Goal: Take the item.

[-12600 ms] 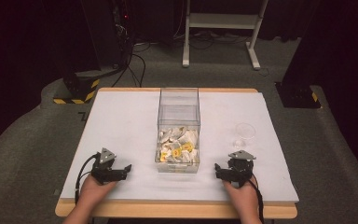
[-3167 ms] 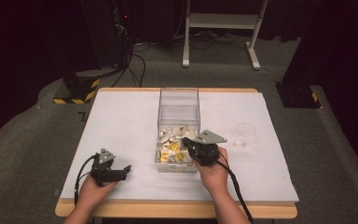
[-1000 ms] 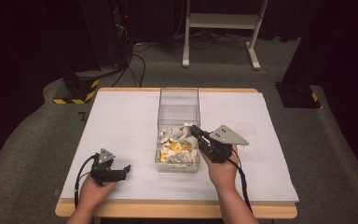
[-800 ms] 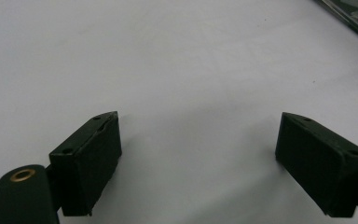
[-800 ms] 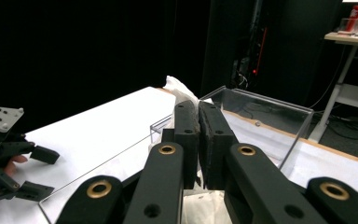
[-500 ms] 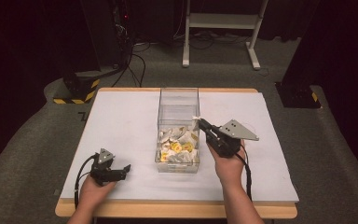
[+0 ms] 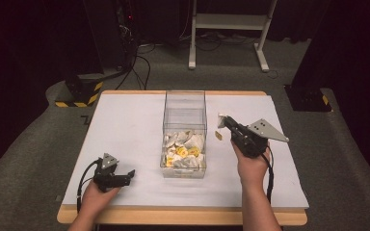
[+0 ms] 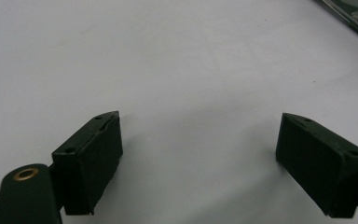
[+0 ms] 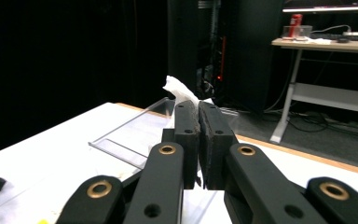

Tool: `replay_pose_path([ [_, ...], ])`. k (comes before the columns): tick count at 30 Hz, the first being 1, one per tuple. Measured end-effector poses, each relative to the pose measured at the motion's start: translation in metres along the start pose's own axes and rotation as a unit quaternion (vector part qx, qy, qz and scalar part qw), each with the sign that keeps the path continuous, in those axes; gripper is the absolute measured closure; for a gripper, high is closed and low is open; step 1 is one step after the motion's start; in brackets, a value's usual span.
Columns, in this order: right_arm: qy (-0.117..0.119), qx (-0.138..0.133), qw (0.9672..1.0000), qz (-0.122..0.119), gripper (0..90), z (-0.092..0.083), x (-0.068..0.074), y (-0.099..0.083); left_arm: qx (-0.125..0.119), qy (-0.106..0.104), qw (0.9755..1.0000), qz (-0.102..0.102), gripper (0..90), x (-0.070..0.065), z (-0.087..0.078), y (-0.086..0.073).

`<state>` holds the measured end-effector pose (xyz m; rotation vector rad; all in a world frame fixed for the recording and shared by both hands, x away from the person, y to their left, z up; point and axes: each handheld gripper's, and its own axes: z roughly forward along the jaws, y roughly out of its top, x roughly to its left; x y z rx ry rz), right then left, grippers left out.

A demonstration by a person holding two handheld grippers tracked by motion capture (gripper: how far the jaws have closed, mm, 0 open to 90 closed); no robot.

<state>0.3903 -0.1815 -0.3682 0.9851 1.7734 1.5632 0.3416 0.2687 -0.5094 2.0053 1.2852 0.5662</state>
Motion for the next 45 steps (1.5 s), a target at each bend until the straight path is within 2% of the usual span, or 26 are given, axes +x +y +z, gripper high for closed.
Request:
replay_pose_path([
  [11, -0.031, 0.0, 0.9991, 0.028, 87.3, -0.009, -0.032, -0.006, 0.0, 0.0, 1.0, 0.0, 15.2, 0.0, 0.0, 0.0],
  [17, -0.051, -0.008, 0.998, 0.036, 87.0, -0.018, -0.047, -0.006, -0.001, 0.0, 1.0, 0.0, 15.2, 0.0, 0.0, 0.0],
  [23, -0.069, -0.004, 0.9965, 0.046, 87.0, -0.021, -0.06, -0.012, -0.001, 0.0, 1.0, 0.0, 15.2, 0.0, 0.0, 0.0],
  [37, -0.128, 0.005, 0.99, 0.06, 87.1, -0.031, -0.088, -0.025, -0.001, 0.002, 1.0, 0.001, 15.3, -0.001, 0.0, 0.0],
  [45, -0.141, 0.015, 0.9876, 0.068, 87.2, -0.031, -0.096, -0.033, -0.001, 0.002, 1.0, 0.002, 15.3, -0.001, 0.0, 0.0],
])
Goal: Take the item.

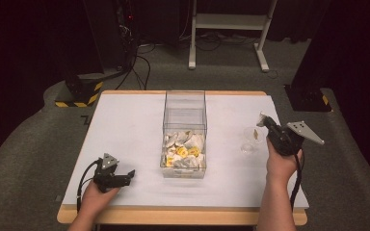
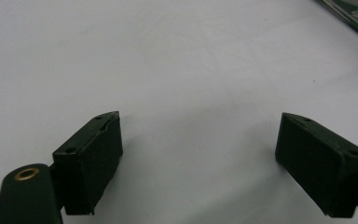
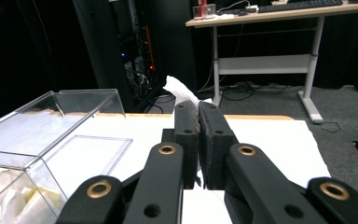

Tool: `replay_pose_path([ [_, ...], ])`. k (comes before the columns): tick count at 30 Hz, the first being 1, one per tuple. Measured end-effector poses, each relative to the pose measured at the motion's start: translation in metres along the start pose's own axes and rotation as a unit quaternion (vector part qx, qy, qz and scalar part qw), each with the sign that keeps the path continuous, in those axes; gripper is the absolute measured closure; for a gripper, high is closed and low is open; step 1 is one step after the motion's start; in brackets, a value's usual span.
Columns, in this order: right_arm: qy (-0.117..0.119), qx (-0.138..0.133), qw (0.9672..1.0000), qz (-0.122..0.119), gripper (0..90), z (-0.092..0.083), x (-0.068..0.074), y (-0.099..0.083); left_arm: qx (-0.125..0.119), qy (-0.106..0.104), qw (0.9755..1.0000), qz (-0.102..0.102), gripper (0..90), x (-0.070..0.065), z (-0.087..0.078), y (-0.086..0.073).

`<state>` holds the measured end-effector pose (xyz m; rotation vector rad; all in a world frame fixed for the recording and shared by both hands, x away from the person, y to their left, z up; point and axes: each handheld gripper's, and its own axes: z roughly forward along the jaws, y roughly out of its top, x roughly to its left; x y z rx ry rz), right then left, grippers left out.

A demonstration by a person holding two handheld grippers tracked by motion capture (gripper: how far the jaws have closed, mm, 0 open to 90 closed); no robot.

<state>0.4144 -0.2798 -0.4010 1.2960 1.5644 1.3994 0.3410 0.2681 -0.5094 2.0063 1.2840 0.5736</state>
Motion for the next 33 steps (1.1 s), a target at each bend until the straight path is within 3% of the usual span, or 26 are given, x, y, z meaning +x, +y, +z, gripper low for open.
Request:
replay_pose_path([
  [27, -0.013, 0.05, 0.9987, -0.007, 85.5, 0.012, 0.002, -0.021, 0.0, 0.0, 1.0, 0.0, 15.4, 0.0, 0.0, 0.0],
  [33, -0.009, 0.056, 0.9983, -0.011, 80.9, 0.013, 0.006, -0.022, 0.0, 0.0, 1.0, 0.001, 15.4, 0.0, 0.0, 0.0],
])
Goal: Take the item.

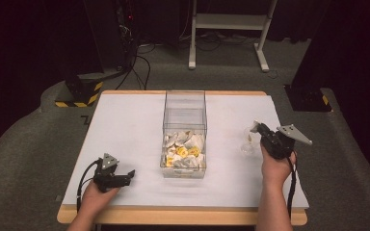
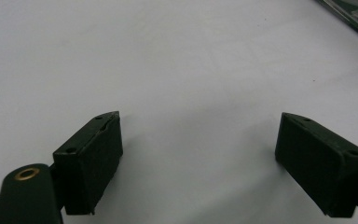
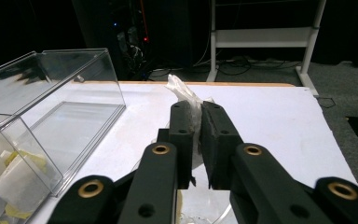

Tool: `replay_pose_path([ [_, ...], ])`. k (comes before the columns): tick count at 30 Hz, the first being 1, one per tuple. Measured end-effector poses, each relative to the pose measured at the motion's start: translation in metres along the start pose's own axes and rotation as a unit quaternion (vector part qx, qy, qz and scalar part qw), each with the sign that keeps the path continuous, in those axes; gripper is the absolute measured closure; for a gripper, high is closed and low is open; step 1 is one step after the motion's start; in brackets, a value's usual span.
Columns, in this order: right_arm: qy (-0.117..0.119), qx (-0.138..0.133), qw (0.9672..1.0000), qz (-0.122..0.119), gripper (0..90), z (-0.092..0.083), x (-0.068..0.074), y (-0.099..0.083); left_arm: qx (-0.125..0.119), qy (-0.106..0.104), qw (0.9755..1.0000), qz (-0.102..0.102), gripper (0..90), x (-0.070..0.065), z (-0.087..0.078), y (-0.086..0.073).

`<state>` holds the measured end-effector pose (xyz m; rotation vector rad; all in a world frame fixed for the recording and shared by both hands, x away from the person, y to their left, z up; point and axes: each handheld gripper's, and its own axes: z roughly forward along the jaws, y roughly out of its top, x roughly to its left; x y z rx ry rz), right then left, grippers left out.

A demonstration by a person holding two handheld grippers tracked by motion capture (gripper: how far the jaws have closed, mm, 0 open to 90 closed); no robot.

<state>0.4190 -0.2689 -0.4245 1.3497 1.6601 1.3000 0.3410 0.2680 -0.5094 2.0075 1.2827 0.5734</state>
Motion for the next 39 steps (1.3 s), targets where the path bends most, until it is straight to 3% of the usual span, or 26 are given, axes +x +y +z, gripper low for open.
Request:
replay_pose_path([
  [17, 0.01, 0.003, 0.9998, -0.014, 60.4, -0.002, 0.012, 0.002, 0.001, 0.0, 1.0, 0.001, 15.4, 0.0, 0.0, 0.0],
  [39, 0.031, 0.01, 0.9978, -0.058, 49.2, 0.0, 0.046, 0.001, 0.001, 0.0, 1.0, 0.001, 15.2, 0.0, 0.0, 0.0],
])
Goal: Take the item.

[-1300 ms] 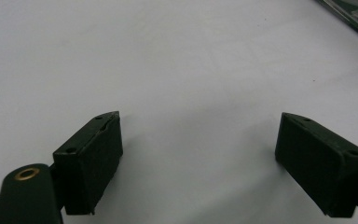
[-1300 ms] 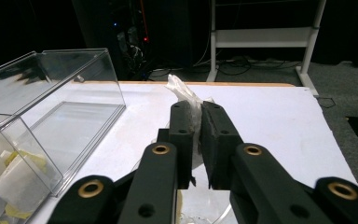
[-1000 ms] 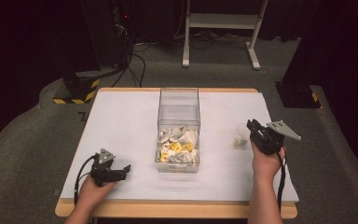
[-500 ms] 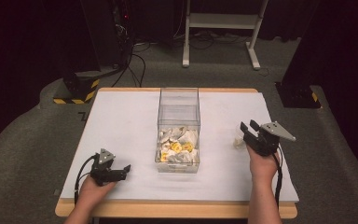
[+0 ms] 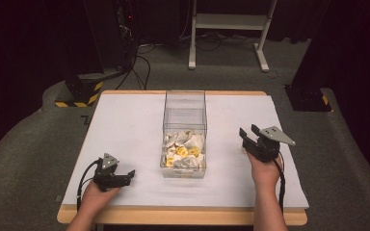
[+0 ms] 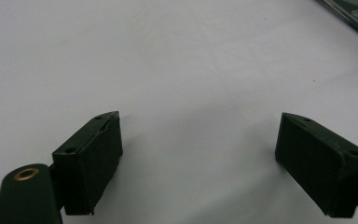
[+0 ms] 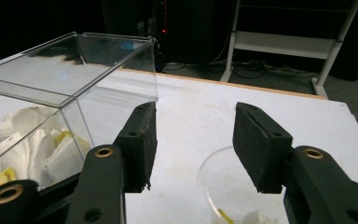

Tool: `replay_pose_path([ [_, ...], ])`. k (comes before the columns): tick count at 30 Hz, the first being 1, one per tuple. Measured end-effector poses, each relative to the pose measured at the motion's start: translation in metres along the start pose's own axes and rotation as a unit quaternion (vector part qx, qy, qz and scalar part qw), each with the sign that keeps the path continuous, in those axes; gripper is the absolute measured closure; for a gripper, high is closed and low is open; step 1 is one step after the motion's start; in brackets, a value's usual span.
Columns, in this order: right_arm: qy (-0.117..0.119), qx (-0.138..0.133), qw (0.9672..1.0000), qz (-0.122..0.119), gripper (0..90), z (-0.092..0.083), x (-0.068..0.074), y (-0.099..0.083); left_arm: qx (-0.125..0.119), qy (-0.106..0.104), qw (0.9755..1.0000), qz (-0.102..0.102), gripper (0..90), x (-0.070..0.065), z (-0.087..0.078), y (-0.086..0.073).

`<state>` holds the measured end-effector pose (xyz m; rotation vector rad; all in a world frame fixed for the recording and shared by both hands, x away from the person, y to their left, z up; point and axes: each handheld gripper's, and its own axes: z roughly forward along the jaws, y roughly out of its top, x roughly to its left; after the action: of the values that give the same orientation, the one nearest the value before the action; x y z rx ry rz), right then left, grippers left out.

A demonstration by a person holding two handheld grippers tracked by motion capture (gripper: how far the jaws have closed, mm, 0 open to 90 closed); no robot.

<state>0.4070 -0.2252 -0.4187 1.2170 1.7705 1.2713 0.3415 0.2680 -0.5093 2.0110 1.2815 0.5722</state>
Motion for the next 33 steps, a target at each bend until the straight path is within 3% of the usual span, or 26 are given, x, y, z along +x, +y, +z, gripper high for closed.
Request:
replay_pose_path([
  [10, 0.019, 0.023, 0.9992, -0.025, 45.8, 0.009, 0.023, -0.007, 0.0, 0.0, 1.0, 0.0, 15.2, 0.0, 0.0, 0.0],
  [23, 0.026, 0.089, 0.9947, -0.044, 36.9, 0.021, 0.048, -0.038, 0.001, -0.005, 1.0, -0.001, 14.8, 0.0, 0.001, 0.001],
  [27, 0.021, 0.13, 0.9899, -0.053, 34.9, 0.026, 0.053, -0.06, 0.001, -0.005, 1.0, -0.001, 14.8, 0.0, 0.001, 0.001],
  [30, 0.005, 0.175, 0.982, -0.071, 33.2, 0.031, 0.055, -0.078, 0.001, -0.004, 1.0, 0.0, 14.8, 0.0, 0.001, 0.0],
  [31, 0.003, 0.189, 0.9797, -0.067, 29.5, 0.033, 0.055, -0.079, 0.001, -0.004, 1.0, -0.001, 14.8, 0.0, 0.001, 0.001],
  [33, -0.001, 0.2, 0.9781, -0.057, 28.3, 0.033, 0.054, -0.079, 0.001, -0.004, 1.0, 0.0, 14.8, 0.0, 0.001, 0.0],
])
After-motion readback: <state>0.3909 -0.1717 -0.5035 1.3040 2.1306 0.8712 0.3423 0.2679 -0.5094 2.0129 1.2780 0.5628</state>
